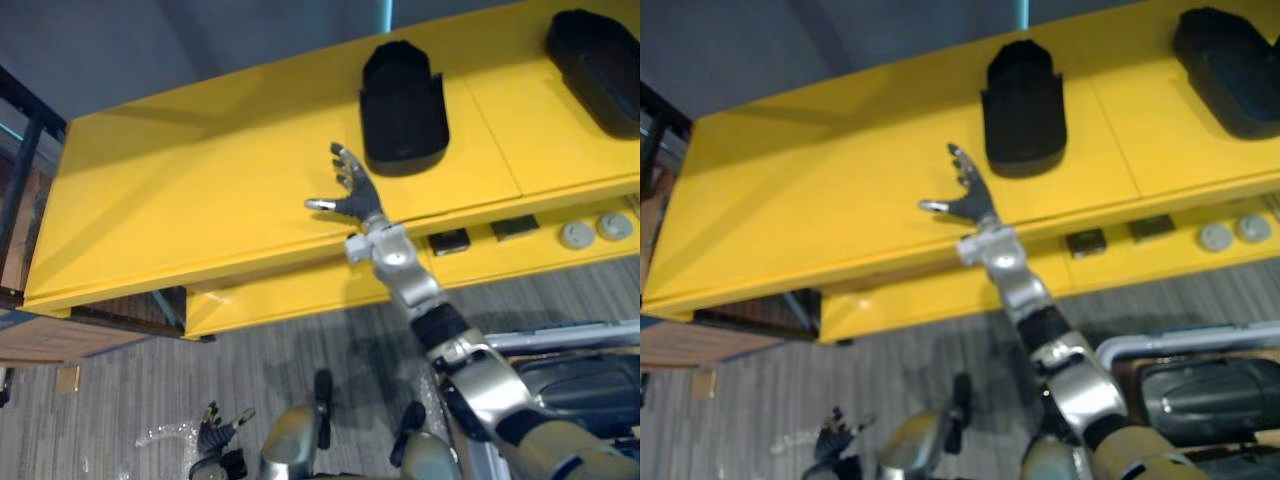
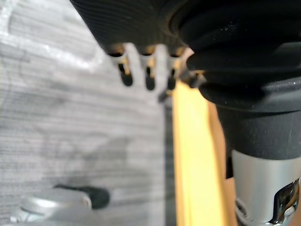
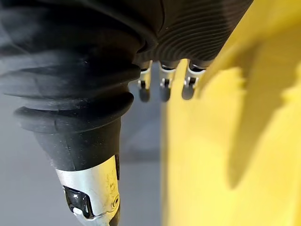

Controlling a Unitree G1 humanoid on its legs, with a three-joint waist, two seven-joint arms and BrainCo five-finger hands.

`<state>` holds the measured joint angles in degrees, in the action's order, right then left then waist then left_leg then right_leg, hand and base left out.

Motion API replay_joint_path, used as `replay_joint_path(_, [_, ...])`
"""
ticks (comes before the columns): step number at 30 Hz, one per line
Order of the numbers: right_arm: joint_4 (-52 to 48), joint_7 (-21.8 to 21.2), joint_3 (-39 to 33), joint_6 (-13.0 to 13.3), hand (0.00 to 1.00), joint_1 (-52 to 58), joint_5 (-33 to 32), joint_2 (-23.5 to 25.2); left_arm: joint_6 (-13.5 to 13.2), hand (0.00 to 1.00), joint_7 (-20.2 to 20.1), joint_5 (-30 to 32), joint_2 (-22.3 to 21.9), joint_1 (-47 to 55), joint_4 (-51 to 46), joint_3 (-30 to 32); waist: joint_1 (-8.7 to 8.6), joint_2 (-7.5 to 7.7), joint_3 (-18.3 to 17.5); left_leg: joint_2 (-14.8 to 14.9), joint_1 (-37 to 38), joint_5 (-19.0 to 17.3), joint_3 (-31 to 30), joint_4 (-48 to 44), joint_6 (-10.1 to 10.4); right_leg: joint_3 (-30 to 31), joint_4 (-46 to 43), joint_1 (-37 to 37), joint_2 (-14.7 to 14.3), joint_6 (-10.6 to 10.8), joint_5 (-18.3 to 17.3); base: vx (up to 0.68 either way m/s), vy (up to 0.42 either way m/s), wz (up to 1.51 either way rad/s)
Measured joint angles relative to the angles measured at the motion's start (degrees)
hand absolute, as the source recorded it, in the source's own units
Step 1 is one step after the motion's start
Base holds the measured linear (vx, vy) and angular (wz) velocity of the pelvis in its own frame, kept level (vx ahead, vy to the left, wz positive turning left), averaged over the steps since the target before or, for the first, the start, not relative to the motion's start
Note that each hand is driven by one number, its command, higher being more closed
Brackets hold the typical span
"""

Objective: Walk over and take plastic housings, then place them on the shelf

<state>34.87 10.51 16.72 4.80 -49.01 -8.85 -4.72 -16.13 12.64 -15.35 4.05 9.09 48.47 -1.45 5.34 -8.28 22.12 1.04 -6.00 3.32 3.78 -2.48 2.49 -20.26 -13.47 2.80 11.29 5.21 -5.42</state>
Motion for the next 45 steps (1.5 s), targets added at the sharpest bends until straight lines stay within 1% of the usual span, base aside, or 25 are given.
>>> replay_joint_path(3, [1.06, 2.06, -0.21, -0.57, 0.0, -1.25, -0.08, 0.14, 0.0, 0.0, -0.3, -0.4, 0.01, -0.31, -0.06, -1.09, 0.05, -0.53, 0.25, -0.18, 0.18, 0.06, -0.06, 0.04, 0.1, 0.1, -2.85, 1.04, 0.76, -0.18, -1.75, 0.04, -0.032, 0.03])
replay_joint_path(4, [1.06, 3.53, -0.21, -0.64, 0.0, -1.33, -0.01, 0.36, 0.02, 0.0, -0.33, -0.53, -0.04, -0.31, -0.07, -2.06, 0.03, -1.07, 0.51, -0.25, 0.44, 0.11, -0.12, 0.1, 0.19, 0.1, -4.1, 1.31, 1.08, -0.26, -2.54, 0.03, -0.034, 0.02])
replay_joint_path(6, [1.4, 5.39, -0.18, -0.75, 0.0, -1.33, 0.08, 0.91, 0.02, 0.0, -0.36, -0.55, -0.1, -0.29, -0.07, -2.29, -0.02, -1.62, 0.76, -0.39, 1.19, 0.17, -0.13, 0.4, 0.31, 0.15, -5.63, 1.36, 1.5, -0.32, -3.6, 0.02, -0.035, 0.01])
replay_joint_path(9, [1.79, 7.07, -0.26, -0.54, 0.0, -1.34, 0.07, 1.78, 0.03, 0.0, -0.37, -0.57, -0.07, -0.17, -0.09, -2.3, -0.03, -1.85, 0.86, -0.48, 1.93, 0.42, 0.0, 1.27, 0.74, 0.46, -7.23, 2.08, 1.97, -0.52, -4.84, 0.0, -0.024, -0.01])
replay_joint_path(11, [2.1, 7.23, -0.3, 0.09, 0.0, -1.35, 0.15, 1.94, 0.05, 0.0, -0.47, -0.57, -0.08, -0.11, -0.08, -2.72, -0.08, -1.85, 0.86, -0.47, 2.05, 0.72, -0.08, 2.01, 1.11, 0.43, -7.92, 2.58, 2.08, -0.65, -5.28, 0.0, 0.0, 0.0])
replay_joint_path(16, [2.57, 7.1, -1.48, 1.42, 0.0, -1.56, 0.13, 1.96, 0.05, 0.0, -0.66, -0.59, -0.09, -0.12, -0.01, -4.09, -0.19, -1.85, 0.86, -0.56, 1.95, 0.88, 0.02, 2.11, 0.99, 0.47, -8.8, 3.0, 2.32, -0.69, -5.39, 0.01, 0.003, 0.0])
replay_joint_path(20, [3.21, 6.52, -1.91, 1.59, 0.0, -1.84, 0.09, 1.94, 0.05, 0.0, -0.8, -0.59, -0.09, -0.09, 0.02, -4.2, -0.48, -1.85, 0.86, -0.81, 2.01, 0.89, 0.01, 2.05, 0.99, 0.47, -9.03, 2.99, 2.65, -0.59, -5.5, 0.0, 0.0, 0.0])
replay_joint_path(22, [3.28, 5.7, -1.69, 1.36, 0.0, -1.82, 0.1, 1.94, 0.11, 0.0, -1.57, -0.58, -0.09, -0.08, 0.02, -4.21, -0.74, -1.85, 0.86, -0.83, 2.04, 0.89, 0.01, 2.02, 0.98, 0.49, -9.03, 2.98, 2.69, -0.58, -5.5, 0.0, 0.0, 0.0])
replay_joint_path(25, [3.29, 5.75, -0.96, 1.22, 0.0, -1.7, 0.1, 1.94, 0.12, 0.0, -1.64, -0.59, -0.08, -0.06, 0.03, -4.21, -1.17, -1.85, 0.86, -0.8, 2.1, 0.9, 0.03, 2.02, 0.97, 0.52, -8.98, 2.97, 2.69, -0.59, -5.5, 0.0, 0.0, 0.0])
replay_joint_path(31, [3.75, 5.33, -0.45, 1.68, 0.0, -1.57, 0.11, 1.94, 0.12, 0.0, -1.62, -0.57, -0.08, -0.06, 0.1, -4.21, -1.34, -1.85, 0.86, -0.76, 2.37, 0.9, 0.13, 2.08, 0.97, 0.56, -8.85, 2.69, 2.67, -0.58, -5.49, 0.0, 0.0, 0.0])
replay_joint_path(34, [4.51, 1.87, 0.07, 3.32, 0.0, -0.76, 0.11, 1.88, 0.07, 0.0, -1.63, -0.56, -0.08, -0.05, 0.67, -4.2, -1.44, -1.83, 0.8, -0.72, 3.24, 0.87, 0.21, 2.36, 1.0, 0.52, -8.25, 1.75, 2.59, -0.52, -5.45, 0.0, 0.0, 0.0])
replay_joint_path(36, [4.34, -2.31, 1.21, 4.85, 0.0, 0.19, 0.07, 1.87, -0.05, 0.0, -1.64, -0.55, -0.08, -0.1, 1.38, -4.11, -1.55, -1.8, 0.79, -0.65, 3.54, 0.86, 0.28, 2.65, 1.02, 0.42, -7.69, 1.36, 2.46, -0.31, -5.3, 0.0, 0.0, 0.0])
replay_joint_path(37, [3.99, -3.5, 1.99, 5.09, 0.0, 0.85, 0.05, 1.87, -0.07, 0.0, -1.63, -0.55, -0.08, -0.11, 1.93, -4.06, -1.53, -1.75, 0.77, -0.63, 4.05, 0.84, 0.36, 3.04, 1.04, 0.41, -7.42, 0.95, 2.4, -0.26, -5.27, 0.04, 0.016, -0.03])
replay_joint_path(39, [-0.23, -8.03, 5.64, 5.02, 0.0, 4.08, -0.03, 1.82, -0.06, 0.0, -1.56, -0.5, 0.0, 0.21, 2.43, -3.56, -1.5, -1.02, 0.33, -0.38, 4.96, 0.61, 0.57, 3.74, 1.3, 0.3, -6.07, -0.18, 1.89, -0.07, -4.97, 0.06, 0.009, -0.03])
replay_joint_path(40, [-4.19, -10.31, 7.44, 4.89, 0.0, 6.28, -0.09, 1.82, -0.08, 0.0, -1.54, -0.47, 0.1, 0.28, 2.38, -2.96, -1.54, -0.26, -0.11, -0.07, 5.2, 0.56, 0.65, 4.06, 1.36, -0.01, -4.82, -1.01, 1.37, 0.06, -4.53, 0.08, 0.004, -0.02])
replay_joint_path(41, [-6.49, -11.35, 8.29, 4.81, 0.0, 7.33, -0.13, 1.82, -0.08, 0.0, -1.54, -0.46, 0.17, 0.3, 2.38, -2.46, -1.53, 0.35, -0.49, 0.1, 5.13, 0.49, 0.74, 4.09, 1.45, -0.01, -4.4, -1.12, 1.11, 0.04, -4.29, 0.09, -0.002, -0.03])
replay_joint_path(43, [-16.68, -16.04, 9.82, 3.67, 0.0, 10.33, -1.78, 1.11, -0.08, 0.0, -1.5, -0.34, 0.62, 0.37, 2.33, -0.3, -1.76, 3.1, -2.04, 0.76, 5.14, 0.29, 1.44, 4.11, 1.65, -0.3, -0.46, -3.04, -0.3, 0.14, -2.63, 0.11, -0.004, -0.02])
replay_joint_path(44, [-19.61, -16.94, 9.78, 3.4, 0.0, 11.18, -2.39, 0.55, -0.08, 0.0, -1.49, -0.1, 0.76, 0.45, 2.32, 0.36, -1.72, 3.93, -2.7, 0.86, 5.16, 0.12, 1.64, 4.12, 1.83, -0.42, 0.71, -3.52, -0.55, 0.15, -2.17, 0.11, 0.009, 0.01])
replay_joint_path(45, [-25.65, -18.39, 9.13, 2.46, 0.0, 12.95, -3.95, -0.7, -0.07, 0.0, -1.39, 0.17, 1.42, 0.67, 2.33, 1.01, -1.83, 5.57, -4.01, 1.02, 5.36, -0.26, 1.99, 4.12, 2.01, -0.52, 2.98, -4.74, -1.1, 0.31, -1.26, 0.11, 0.021, -0.09])
